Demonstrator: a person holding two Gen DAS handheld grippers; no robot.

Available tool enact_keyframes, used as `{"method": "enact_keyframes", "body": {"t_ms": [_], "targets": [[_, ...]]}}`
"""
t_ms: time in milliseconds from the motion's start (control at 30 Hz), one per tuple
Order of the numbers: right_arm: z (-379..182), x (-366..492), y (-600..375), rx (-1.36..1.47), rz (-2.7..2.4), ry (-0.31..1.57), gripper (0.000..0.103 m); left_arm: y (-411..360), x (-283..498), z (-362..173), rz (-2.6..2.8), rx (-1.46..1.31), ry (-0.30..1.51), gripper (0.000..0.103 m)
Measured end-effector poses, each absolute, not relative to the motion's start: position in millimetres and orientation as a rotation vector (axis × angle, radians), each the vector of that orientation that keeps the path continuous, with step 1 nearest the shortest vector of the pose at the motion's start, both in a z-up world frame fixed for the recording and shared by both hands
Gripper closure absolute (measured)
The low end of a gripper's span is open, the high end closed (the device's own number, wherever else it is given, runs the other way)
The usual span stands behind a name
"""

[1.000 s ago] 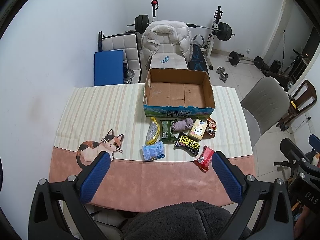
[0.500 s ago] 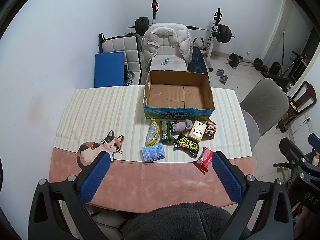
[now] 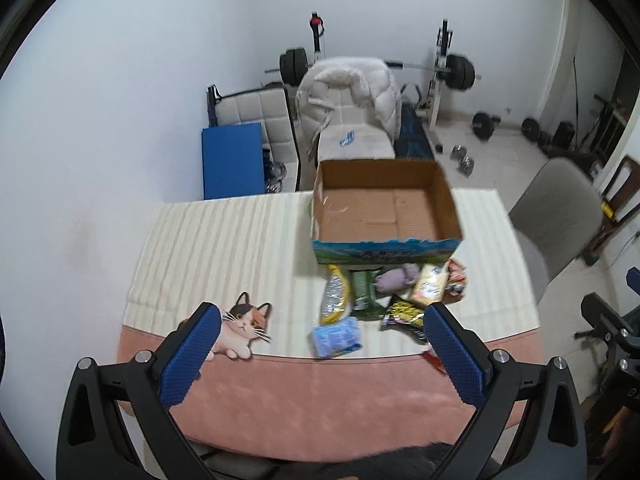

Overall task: Organize soft objects
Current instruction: 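Grasp the blue wipe pack with the left tool while the right tool grasps the black shoe-wipe pack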

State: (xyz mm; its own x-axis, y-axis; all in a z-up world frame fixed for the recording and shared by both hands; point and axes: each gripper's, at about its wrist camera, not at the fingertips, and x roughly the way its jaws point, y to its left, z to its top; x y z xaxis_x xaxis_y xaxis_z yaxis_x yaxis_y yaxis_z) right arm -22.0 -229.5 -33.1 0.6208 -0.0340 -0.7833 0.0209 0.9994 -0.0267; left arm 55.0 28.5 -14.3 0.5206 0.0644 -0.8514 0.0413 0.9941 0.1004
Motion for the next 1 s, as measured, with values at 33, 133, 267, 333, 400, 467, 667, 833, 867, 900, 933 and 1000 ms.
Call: {"method": "enact_keyframes", "body": {"t_ms": [33, 133, 267, 333, 400, 467, 667, 833, 867, 900, 933, 1000], "targets": [[-47, -12, -230, -0.022, -0.005, 0.928, 0.0, 30, 61, -23, 0.009, 0.128, 1.039, 0.0], [-97, 21, -225, -0.059, 0.049, 1.066, 0.0, 33, 87, -71, 0.0, 0.22, 1.093, 0.0], [-189, 61, -211, -0.112, 0.129, 1.277, 0.0, 31, 113, -147, -0.029, 0.328, 1.209, 0.0], [-238, 79, -202, -0.159, 0.163, 1.361, 0.0, 29, 127, -192, -0.03, 0.38, 1.281, 0.0], [-282, 94, -194, -0.182, 0.185, 1.434, 0.0, 31, 137, -228, -0.041, 0.395, 1.339, 0.0], [-319, 107, -188, -0.21, 0.218, 1.479, 0.0, 29, 145, -269, -0.057, 0.418, 1.397, 0.0], [-423, 155, -167, -0.313, 0.253, 1.615, 0.007, 17, 152, -348, -0.192, 0.544, 1.471, 0.0], [-473, 168, -151, -0.376, 0.27, 1.694, 0.012, -5, 145, -382, -0.315, 0.706, 1.478, 0.0], [-478, 168, -149, -0.397, 0.251, 1.694, 0.012, -9, 145, -388, -0.329, 0.73, 1.479, 0.0], [-481, 168, -148, -0.399, 0.238, 1.692, 0.012, -11, 147, -391, -0.337, 0.737, 1.484, 0.002], [-481, 167, -147, -0.394, 0.225, 1.69, 0.017, -12, 146, -394, -0.349, 0.724, 1.492, 0.005], [-482, 164, -149, -0.392, 0.176, 1.688, 0.023, -11, 144, -399, -0.352, 0.687, 1.531, 0.024]]}}
